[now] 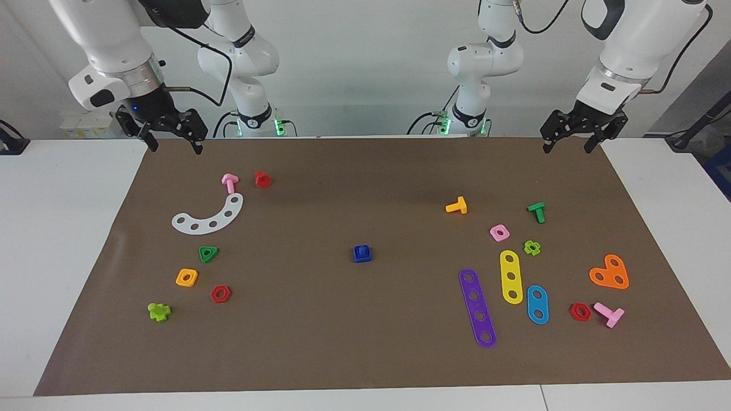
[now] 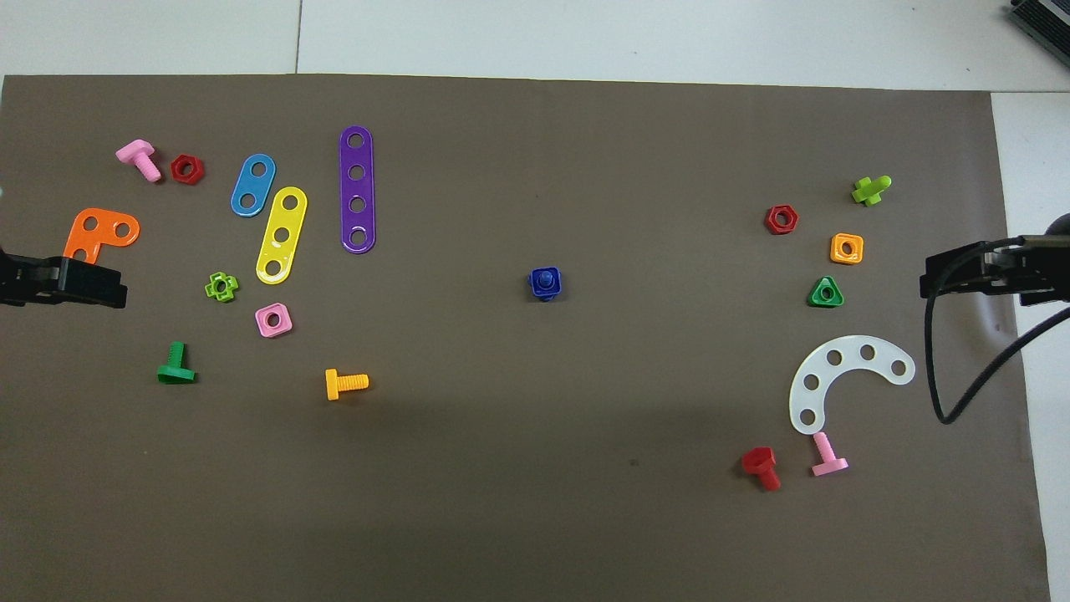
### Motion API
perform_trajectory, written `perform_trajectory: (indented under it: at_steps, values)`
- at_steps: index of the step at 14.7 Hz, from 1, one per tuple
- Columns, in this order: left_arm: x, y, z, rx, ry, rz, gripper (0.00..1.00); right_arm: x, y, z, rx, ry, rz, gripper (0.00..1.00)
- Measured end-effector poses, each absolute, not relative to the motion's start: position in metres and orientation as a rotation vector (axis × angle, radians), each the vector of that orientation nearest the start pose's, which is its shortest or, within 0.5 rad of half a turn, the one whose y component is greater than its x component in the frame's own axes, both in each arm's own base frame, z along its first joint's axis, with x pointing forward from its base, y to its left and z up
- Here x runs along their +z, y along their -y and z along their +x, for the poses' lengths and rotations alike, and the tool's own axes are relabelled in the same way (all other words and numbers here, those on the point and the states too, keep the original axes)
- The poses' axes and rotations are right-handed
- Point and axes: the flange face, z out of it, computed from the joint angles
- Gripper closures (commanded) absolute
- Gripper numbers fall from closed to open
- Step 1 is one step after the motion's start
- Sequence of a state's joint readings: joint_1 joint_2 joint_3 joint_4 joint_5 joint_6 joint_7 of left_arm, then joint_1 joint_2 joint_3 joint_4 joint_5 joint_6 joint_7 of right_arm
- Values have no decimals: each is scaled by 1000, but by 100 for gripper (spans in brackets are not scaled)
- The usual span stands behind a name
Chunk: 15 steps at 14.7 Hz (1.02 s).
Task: Unscrew and place screws in storage area
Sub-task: 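Swing the left gripper from rest toward the table centre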
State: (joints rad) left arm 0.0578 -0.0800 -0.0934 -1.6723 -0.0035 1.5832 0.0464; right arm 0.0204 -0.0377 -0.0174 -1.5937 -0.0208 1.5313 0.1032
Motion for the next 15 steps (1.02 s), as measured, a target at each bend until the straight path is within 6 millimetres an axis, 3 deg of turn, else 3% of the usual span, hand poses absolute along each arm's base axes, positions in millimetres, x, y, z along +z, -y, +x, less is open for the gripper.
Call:
perform_trajectory:
  at_steps: [7,9,11,15]
  values:
    - [619,23,527,39,-132,-3135,0,631,0,539,37,-158,-3159,0]
    - [614,37,524,58,-151,-3134,1,631,0,539,37,-158,-3159,0]
    - [607,80,519,72,-131,-3134,1,631,0,539,37,-158,-3159,0]
    - [582,185,516,25,-98,-3172,2,631,-2,539,37,-152,-3159,0]
